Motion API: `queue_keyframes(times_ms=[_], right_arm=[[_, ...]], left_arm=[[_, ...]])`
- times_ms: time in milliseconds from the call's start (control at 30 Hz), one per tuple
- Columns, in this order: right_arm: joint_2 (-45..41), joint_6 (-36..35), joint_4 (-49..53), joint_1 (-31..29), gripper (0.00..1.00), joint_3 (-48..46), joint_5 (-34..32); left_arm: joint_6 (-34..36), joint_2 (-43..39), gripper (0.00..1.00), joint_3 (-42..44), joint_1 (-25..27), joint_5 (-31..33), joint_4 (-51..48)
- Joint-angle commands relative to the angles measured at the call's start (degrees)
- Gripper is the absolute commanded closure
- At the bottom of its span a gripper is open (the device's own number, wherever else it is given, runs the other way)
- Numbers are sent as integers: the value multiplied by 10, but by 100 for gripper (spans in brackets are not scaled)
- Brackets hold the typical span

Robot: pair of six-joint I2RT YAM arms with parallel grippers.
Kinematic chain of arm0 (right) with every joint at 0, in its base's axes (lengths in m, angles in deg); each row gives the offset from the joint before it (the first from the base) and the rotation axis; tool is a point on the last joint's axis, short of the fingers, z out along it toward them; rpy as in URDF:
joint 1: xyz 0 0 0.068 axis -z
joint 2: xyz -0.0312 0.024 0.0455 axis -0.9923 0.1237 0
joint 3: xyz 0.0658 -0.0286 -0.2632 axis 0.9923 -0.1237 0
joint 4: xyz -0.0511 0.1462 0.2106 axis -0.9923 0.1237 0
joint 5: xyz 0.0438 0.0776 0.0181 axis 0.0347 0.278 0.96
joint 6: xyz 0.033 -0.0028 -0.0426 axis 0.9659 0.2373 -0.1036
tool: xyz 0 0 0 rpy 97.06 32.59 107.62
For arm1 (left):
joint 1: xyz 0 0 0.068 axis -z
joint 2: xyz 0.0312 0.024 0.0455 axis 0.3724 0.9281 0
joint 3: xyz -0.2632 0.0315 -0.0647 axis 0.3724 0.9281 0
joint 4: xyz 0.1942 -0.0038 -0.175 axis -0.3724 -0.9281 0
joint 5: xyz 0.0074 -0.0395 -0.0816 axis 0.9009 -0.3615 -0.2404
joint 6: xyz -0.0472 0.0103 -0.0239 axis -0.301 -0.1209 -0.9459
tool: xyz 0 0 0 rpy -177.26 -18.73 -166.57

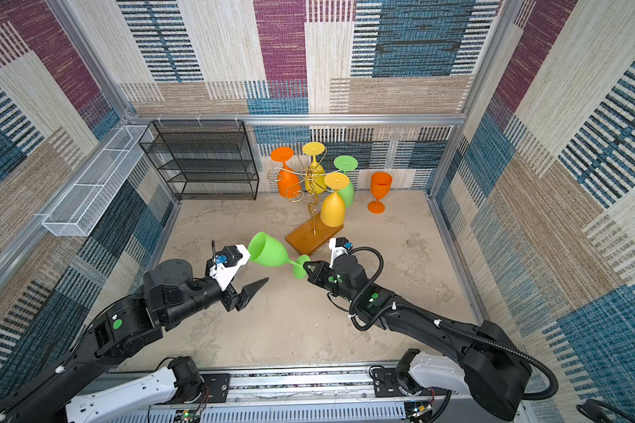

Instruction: Take the wine glass off the wine glass rack

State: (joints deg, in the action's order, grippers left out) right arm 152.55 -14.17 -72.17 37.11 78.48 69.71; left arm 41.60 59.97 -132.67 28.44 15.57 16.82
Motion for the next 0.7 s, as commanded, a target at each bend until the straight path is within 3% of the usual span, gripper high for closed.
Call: queue_keyframes(times_ms=[0, 400, 667], right_arm=[[-14, -29, -50, -4, 100, -8, -17], [-46, -50, -55, -10, 100, -23, -30], [-58, -57, -55, -11, 100, -28, -39]], left_arm=[[-39, 14, 23, -7, -34, -96, 17], [-84, 79, 39, -7, -116, -203, 76], [-103, 98, 81, -17, -130, -223, 78]])
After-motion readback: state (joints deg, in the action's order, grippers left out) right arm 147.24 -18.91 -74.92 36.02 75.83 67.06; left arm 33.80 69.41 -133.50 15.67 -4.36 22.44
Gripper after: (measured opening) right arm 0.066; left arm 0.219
